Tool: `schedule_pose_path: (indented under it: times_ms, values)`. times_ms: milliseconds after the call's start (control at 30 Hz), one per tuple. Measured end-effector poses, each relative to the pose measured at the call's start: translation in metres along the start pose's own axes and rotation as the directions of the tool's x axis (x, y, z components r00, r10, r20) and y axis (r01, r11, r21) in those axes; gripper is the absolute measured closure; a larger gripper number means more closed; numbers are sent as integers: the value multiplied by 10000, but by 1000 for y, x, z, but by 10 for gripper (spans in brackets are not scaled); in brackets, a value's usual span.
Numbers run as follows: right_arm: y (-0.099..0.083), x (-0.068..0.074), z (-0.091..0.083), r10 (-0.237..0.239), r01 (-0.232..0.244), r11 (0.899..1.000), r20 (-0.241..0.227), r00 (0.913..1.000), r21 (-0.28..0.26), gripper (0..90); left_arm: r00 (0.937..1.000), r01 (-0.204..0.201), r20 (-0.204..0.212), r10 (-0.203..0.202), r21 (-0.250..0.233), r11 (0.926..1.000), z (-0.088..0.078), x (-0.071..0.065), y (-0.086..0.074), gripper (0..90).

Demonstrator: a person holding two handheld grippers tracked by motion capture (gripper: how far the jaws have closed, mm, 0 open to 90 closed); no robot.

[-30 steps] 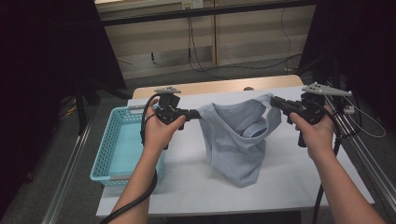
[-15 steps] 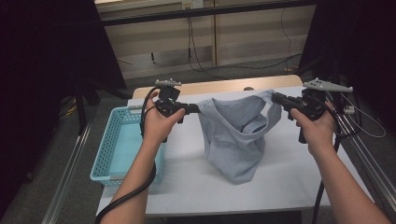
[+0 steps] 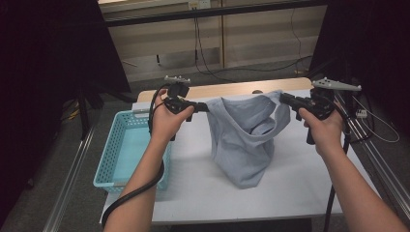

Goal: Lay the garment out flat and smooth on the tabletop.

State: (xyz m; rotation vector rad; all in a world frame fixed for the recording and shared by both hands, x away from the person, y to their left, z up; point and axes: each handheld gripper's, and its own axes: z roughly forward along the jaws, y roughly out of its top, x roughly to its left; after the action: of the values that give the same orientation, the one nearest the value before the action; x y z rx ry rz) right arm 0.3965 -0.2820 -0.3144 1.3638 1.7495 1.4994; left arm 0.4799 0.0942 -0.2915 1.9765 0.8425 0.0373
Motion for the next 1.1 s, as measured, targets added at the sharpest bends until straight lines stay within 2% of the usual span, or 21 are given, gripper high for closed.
schedule_pose_path:
  times_ms: [67, 100, 133, 167, 200, 233, 267, 333, 367, 400, 467, 533, 567, 633, 667, 733, 767, 933, 1000, 1100]
  values:
    - [15, -6, 11, 87, -53, 9987, 678, 9977, -502, 893, 9985, 407, -333, -431, -673, 9969, 0, 11, 12, 890]
    - [26, -10, 18, 122, -39, 9969, 1065, 9942, -784, 878, 9958, 428, -766, -509, -1040, 9937, 1, 17, 17, 888]
    - [37, -15, 26, 55, 66, 9954, 1253, 9921, -957, 743, 9906, 279, -1289, -449, -1314, 9909, 2, 20, 19, 863]
    - [44, -17, 33, 344, -189, 9943, 1482, 9884, -1046, 489, 9853, 253, -1646, -465, -1283, 9914, 6, 24, 20, 672]
    - [49, -17, 38, 707, -564, 9944, 1668, 9835, -890, 335, 9853, 253, -1646, -465, -1283, 9914, 6, 24, 20, 431]
    - [52, -15, 39, 521, -393, 9966, 1859, 9812, -718, 322, 9744, 425, -2187, -529, -521, 9977, 12, 25, 13, 333]
    - [52, -11, 37, -6, 151, 9977, 2158, 9764, -655, 296, 9714, 105, -2369, -161, -247, 9996, 14, 22, 5, 343]
    - [45, -3, 32, -826, 947, 9948, 2456, 9658, -378, 175, 9754, 85, -2204, -38, 201, 9998, 20, 20, -12, 279]
    - [38, -1, 28, -914, 1007, 9945, 2346, 9678, -280, 173, 9791, 110, -2036, -43, 315, 9994, 24, 18, -21, 268]
    - [30, -1, 25, -834, 906, 9955, 2030, 9756, -264, 174, 9805, 78, -1967, -9, 340, 9994, 26, 16, -30, 267]
    - [10, 1, 20, -833, 834, 9965, 1619, 9833, 62, 158, 9773, 288, -2108, -207, 353, 9990, 29, 14, -46, 208]
    - [-12, 4, 16, -929, 870, 9947, 1182, 9886, 540, 149, 9800, 527, -1938, -442, 392, 9978, 29, 13, -60, 186]
    - [-23, 6, 14, -1063, 993, 9925, 1023, 9891, 709, 149, 9792, 584, -1969, -497, 387, 9975, 29, 13, -67, 189]
    - [-42, 9, 10, -1391, 1287, 9857, 944, 9858, 1084, 148, 9734, 743, -2211, -592, 605, 9954, 25, 15, -77, 172]
    - [-51, 10, 8, -1411, 1309, 9848, 864, 9862, 1142, 148, 9745, 784, -2158, -620, 686, 9946, 22, 15, -80, 160]
    - [-65, 10, 4, -1394, 1288, 9838, 798, 9870, 1248, 148, 9748, 804, -2135, -652, 637, 9947, 21, 14, -83, 166]
    - [-71, 9, 3, -1373, 1264, 9838, 805, 9873, 1272, 146, 9702, 711, -2363, -529, 695, 9950, 16, 11, -86, 164]
    - [-93, 4, -3, -1221, 1119, 9853, 745, 9897, 1291, 144, 9809, 463, -1913, -342, 592, 9972, 15, -4, -92, 158]
    - [-100, 2, -4, -1208, 1100, 9850, 764, 9897, 1332, 144, 9823, 382, -1855, -266, 594, 9975, 18, -7, -93, 161]
    - [-108, -1, -7, -1006, 906, 9870, 705, 9924, 1328, 145, 9827, 338, -1840, -226, 583, 9977, 20, -5, -90, 183]
